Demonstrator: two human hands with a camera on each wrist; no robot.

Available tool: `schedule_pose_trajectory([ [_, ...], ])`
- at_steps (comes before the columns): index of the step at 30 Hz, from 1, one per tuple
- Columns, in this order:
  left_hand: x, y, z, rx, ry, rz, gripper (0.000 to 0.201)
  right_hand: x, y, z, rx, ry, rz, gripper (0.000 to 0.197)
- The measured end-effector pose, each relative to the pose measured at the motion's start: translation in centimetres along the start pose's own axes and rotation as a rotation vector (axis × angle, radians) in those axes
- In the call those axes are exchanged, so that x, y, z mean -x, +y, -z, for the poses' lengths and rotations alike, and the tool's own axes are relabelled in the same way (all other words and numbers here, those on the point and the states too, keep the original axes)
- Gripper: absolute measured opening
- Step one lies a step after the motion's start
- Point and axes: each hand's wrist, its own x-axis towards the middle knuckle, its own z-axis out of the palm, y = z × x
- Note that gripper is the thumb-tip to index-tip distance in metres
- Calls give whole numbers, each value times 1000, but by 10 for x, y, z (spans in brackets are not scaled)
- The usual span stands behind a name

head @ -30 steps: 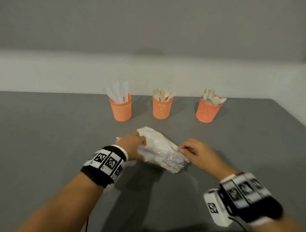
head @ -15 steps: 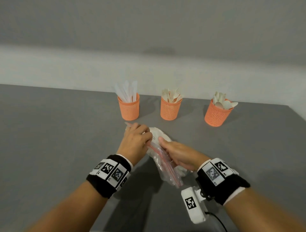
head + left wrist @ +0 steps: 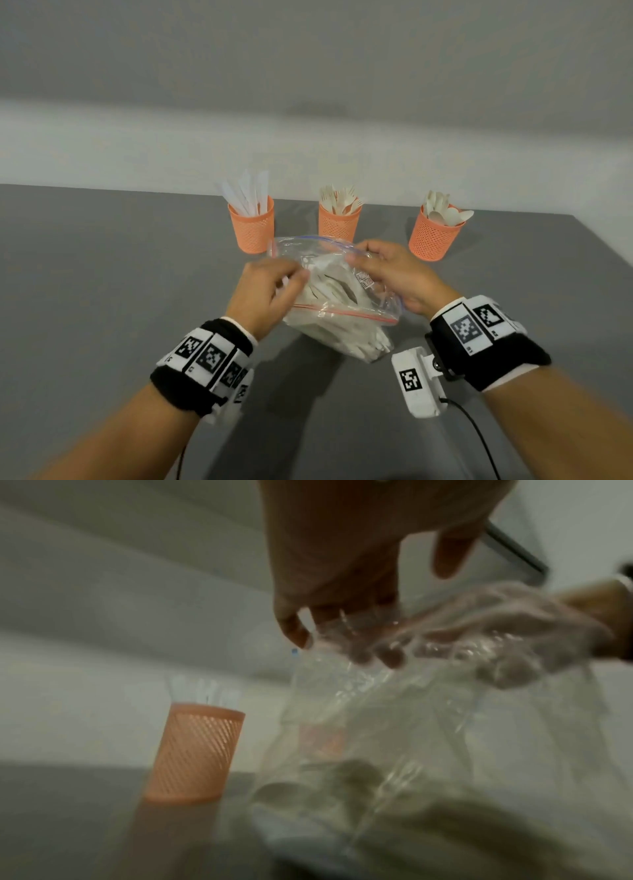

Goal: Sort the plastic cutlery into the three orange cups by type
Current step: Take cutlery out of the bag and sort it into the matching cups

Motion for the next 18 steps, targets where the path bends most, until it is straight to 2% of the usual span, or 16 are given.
schedule_pose_trajectory([
  [1, -4, 3, -1, -67, 97, 67, 42, 2, -1, 0, 7, -44, 18, 16],
  [2, -9, 3, -2, -233, 128, 120, 36, 2, 1, 1, 36, -74, 23, 27],
  [4, -14, -4, -2, -550, -60, 223, 18, 4, 7, 6, 175, -77, 10, 41],
  [5, -15, -12, 0, -598, -186, 292, 19, 5, 13, 9, 278, -76, -16, 41],
  [6, -16, -20, 2, -572, -275, 366, 29, 5, 21, 13, 395, -74, -70, 34],
  [7, -17, -26, 4, -487, -308, 435, 37, 6, 31, 16, 492, -83, -164, 21],
  [9, -17, -29, 7, -244, -193, 490, 38, 6, 53, 22, 501, -96, -406, 15],
  [10, -18, -29, 6, -64, -130, 542, 35, 5, 62, 23, 398, -92, -497, 13],
  [12, -19, -24, 6, 446, -48, 735, 34, -1, 70, 28, 27, -19, -568, 6],
  [13, -20, -23, 7, 700, -23, 818, 37, -5, 69, 32, -203, 23, -562, 8],
  [15, -22, -26, 8, 1023, 9, 895, 39, -13, 60, 38, -581, 58, -481, 16],
  [18, -23, -29, 7, 1312, 81, 936, 43, -25, 45, 37, -824, 104, -295, 26],
])
